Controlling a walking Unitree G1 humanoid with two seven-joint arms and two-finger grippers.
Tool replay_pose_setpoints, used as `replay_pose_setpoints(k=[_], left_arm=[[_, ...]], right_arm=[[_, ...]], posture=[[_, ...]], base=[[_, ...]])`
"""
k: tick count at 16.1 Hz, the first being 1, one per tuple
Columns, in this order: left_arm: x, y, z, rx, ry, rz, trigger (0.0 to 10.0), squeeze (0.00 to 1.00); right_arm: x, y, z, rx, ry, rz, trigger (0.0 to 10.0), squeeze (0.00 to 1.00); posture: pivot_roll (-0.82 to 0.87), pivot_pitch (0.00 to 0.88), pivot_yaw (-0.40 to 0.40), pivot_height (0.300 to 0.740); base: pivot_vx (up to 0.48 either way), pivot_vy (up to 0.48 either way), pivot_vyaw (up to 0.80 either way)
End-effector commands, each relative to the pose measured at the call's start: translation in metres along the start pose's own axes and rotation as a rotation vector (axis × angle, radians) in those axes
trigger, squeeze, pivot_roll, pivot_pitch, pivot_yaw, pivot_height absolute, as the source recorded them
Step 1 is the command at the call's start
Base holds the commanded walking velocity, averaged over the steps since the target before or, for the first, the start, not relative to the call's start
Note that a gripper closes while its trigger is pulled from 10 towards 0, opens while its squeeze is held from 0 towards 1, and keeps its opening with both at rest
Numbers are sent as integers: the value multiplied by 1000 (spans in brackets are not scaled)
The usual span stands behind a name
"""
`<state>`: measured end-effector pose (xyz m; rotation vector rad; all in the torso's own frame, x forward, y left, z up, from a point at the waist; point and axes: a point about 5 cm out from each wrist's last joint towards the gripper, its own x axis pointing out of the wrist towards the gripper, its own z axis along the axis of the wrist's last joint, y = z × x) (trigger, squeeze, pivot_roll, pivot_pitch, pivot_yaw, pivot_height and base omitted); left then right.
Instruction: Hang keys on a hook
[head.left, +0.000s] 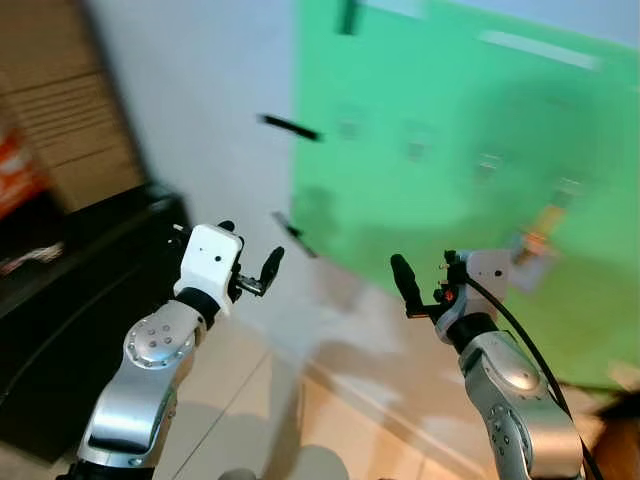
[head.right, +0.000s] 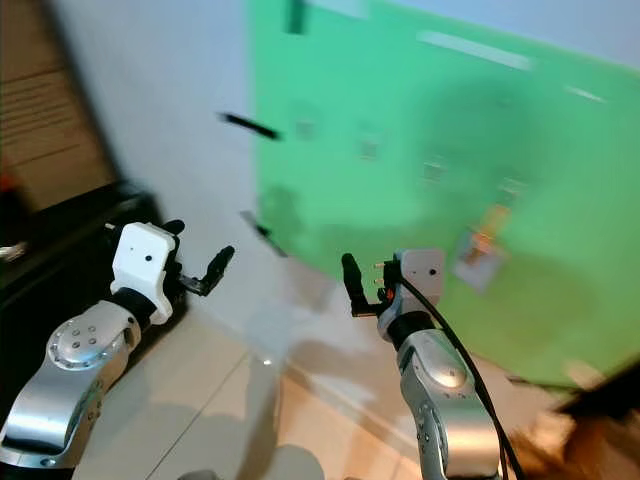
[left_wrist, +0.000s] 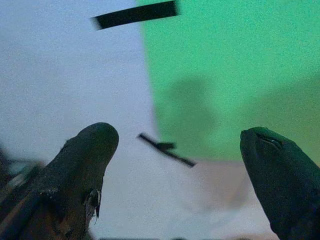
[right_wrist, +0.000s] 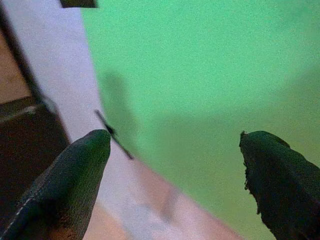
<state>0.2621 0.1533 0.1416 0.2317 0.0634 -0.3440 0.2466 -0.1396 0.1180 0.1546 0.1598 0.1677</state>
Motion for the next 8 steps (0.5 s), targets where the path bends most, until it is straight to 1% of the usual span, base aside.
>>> replay_pose_setpoints(k=[1,2,5,6,7,8], left_arm=[[2,-2,2,3,-4,6,10000,0],[2,-1,1,-8,12,2,10000,0],[3,5,0,13,29,15,10000,0],[4,7,0,18,28,24,10000,0],[5,10,1,35,7,44,10000,0],[7,13,1,35,-6,56,10000,0]], right_arm=[[1,-5,1,22,5,-27,10000,1000],[3,-4,2,21,5,-18,10000,1000],[0,1,-1,44,2,-20,10000,1000],[0,2,-2,46,2,-22,10000,1000],[-1,4,-2,47,1,-25,10000,1000],[-2,5,-2,23,-2,-31,10000,1000]], posture=[[-37,0,-65,740],[-43,0,-55,740],[-46,0,-4,740],[-49,0,6,740],[-58,0,26,740],[-66,0,37,740]], base=[[0,0,800],[0,0,800],[0,0,800],[0,0,800],[0,0,800],[0,0,800]])
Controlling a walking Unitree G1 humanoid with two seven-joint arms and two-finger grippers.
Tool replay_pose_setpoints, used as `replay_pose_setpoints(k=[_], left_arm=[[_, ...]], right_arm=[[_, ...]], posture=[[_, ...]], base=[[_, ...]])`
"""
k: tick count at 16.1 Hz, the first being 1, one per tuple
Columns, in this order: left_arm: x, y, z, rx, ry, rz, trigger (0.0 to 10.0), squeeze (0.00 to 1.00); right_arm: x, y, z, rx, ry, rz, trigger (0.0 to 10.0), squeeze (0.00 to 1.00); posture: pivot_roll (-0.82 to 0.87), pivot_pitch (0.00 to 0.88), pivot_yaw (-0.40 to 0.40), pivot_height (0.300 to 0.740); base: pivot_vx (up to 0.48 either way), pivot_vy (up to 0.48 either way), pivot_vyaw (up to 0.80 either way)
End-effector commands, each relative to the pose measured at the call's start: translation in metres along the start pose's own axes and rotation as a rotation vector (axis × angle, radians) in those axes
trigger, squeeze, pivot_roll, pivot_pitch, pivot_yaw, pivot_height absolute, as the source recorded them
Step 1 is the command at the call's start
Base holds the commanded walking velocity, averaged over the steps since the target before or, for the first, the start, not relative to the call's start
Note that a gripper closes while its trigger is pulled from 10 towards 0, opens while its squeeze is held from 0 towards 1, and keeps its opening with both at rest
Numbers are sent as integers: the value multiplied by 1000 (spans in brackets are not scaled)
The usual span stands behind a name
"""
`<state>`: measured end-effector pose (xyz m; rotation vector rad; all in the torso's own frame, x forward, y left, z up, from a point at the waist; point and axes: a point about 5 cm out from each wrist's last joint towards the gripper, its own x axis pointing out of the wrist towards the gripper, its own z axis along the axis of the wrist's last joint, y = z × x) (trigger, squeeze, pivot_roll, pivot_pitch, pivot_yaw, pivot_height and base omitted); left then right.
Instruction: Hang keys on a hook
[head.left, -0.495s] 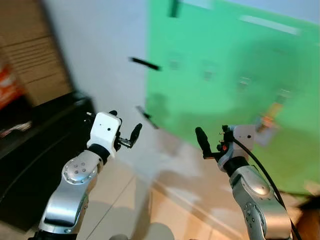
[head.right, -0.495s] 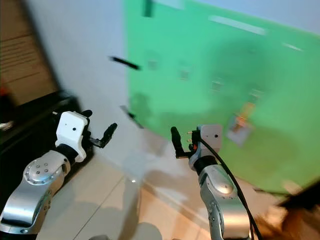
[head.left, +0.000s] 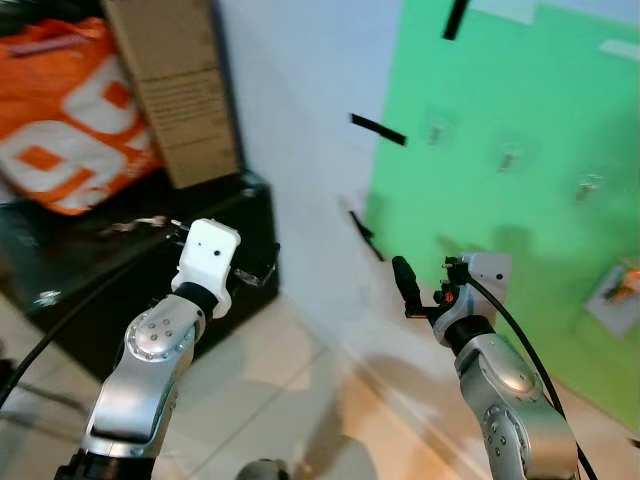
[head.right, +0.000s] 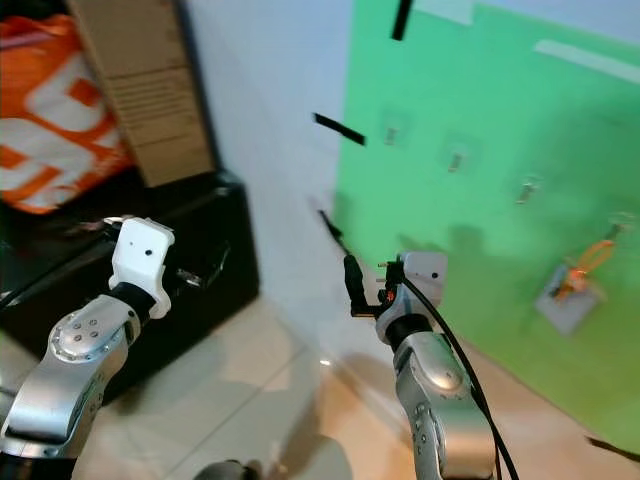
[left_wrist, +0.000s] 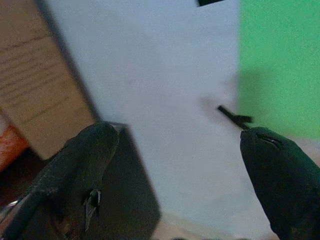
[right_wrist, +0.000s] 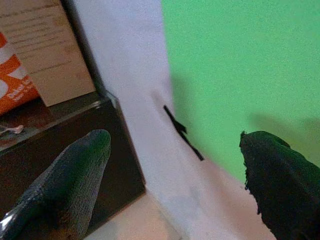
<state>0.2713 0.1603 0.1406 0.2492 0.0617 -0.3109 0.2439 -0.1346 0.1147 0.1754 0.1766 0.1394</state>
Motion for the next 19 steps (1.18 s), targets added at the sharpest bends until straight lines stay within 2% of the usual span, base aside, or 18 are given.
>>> replay_pose_setpoints(k=[1,4,9,10,12,14,16,19], left_arm=[[2,5,3,15,-16,19,10000,0],[5,2,6,13,-28,-1,10000,0],[4,2,5,-31,-45,33,10000,0],[3,3,5,-32,-45,34,10000,0],[2,4,3,-43,-43,42,10000,0],[1,6,2,-40,-32,34,10000,0],[2,7,0,-42,-20,30,10000,0],[1,7,-1,-37,-9,20,10000,0]], right_arm=[[-2,0,2,-22,-15,-10,10000,1000],[-4,-5,4,-34,-31,-40,10000,1000],[4,0,12,-112,-55,36,10000,1000],[5,2,12,-96,-51,42,10000,1000],[7,0,13,-138,-56,0,10000,1000],[10,-6,9,-197,-8,-75,10000,1000],[10,-9,6,-205,10,-105,10000,1000],[11,-7,11,-193,-52,-100,10000,1000]], posture=[[-74,0,48,740],[-82,0,55,740],[-58,0,-2,740],[-57,0,-6,740],[-52,0,-8,740],[-46,0,-4,740],[-42,0,-11,740],[-40,0,-7,740]], base=[[0,0,800],[0,0,800],[0,0,611],[0,0,413],[0,0,406],[259,0,0],[285,0,0],[296,0,0]])
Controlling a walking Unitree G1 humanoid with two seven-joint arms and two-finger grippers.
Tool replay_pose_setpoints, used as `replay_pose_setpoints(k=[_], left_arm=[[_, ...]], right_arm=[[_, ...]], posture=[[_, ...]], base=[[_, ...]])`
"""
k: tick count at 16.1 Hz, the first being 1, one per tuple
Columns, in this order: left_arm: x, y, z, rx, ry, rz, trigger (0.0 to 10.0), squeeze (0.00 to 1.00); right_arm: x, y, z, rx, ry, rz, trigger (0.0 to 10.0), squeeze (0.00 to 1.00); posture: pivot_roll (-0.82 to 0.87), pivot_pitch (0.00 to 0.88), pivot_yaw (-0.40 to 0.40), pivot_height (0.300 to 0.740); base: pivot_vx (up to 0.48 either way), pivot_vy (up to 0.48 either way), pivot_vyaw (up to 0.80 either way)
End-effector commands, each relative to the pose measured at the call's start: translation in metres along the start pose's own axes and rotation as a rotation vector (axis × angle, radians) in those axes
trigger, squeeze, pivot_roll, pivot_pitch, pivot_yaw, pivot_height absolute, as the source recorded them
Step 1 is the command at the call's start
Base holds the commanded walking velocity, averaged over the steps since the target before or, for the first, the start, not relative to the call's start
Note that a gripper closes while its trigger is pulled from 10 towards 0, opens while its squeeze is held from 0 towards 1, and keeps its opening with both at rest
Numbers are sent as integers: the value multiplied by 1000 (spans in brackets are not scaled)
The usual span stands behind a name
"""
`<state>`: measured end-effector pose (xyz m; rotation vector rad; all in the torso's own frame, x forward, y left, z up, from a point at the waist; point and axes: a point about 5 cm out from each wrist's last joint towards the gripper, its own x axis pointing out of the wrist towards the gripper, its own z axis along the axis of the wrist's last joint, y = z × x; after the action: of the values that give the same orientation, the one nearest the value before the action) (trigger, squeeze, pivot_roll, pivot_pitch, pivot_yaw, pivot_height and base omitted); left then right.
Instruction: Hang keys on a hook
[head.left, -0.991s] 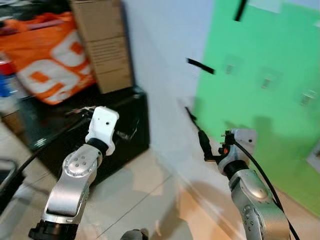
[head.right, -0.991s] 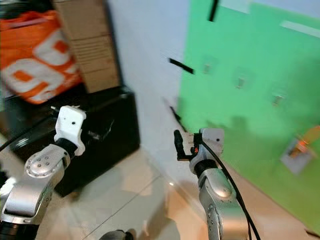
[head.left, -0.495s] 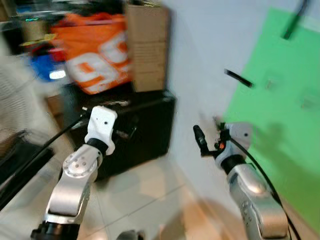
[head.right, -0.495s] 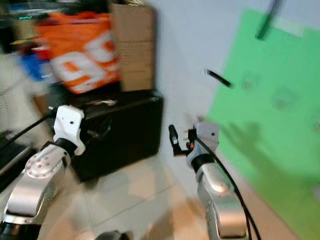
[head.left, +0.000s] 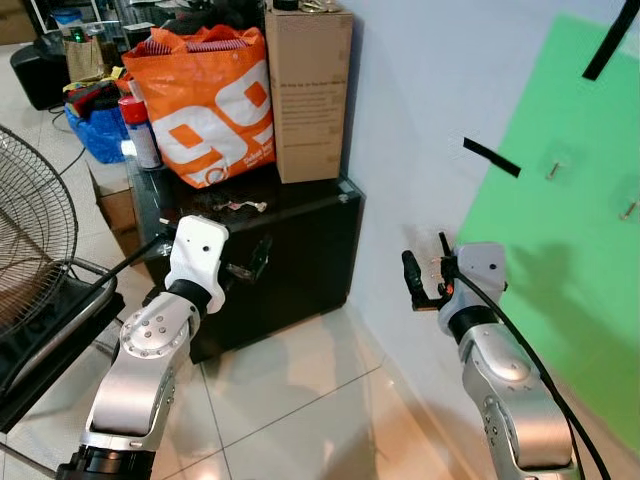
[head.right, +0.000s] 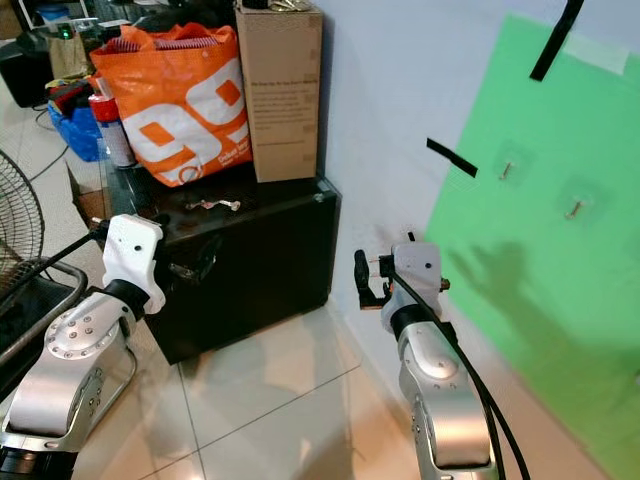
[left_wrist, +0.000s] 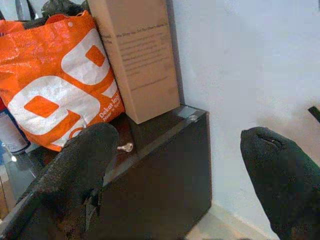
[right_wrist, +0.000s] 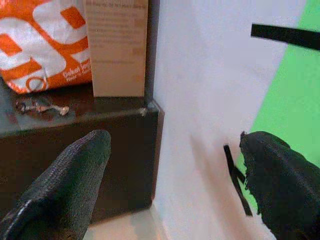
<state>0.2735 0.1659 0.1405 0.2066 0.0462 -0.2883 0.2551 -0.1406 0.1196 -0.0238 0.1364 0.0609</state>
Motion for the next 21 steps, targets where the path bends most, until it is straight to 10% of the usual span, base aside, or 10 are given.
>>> replay_pose_setpoints(k=[1,2,4,21], left_arm=[[0,2,0,2,11,-4,10000,0],[0,2,0,2,12,-4,10000,0],[1,3,-1,1,16,-8,10000,0],[-4,-2,-7,13,18,-37,10000,0]], right_arm=[[2,-2,2,15,-4,-26,10000,1000],[2,-2,1,15,1,-32,10000,1000],[1,-5,0,22,4,-52,10000,0],[5,4,9,23,-77,34,10000,0]], posture=[[-40,0,-5,740],[-39,0,-5,740],[-41,0,-3,740],[-26,0,-28,740]], base=[[315,0,0],[315,0,0],[317,0,0],[319,0,0]])
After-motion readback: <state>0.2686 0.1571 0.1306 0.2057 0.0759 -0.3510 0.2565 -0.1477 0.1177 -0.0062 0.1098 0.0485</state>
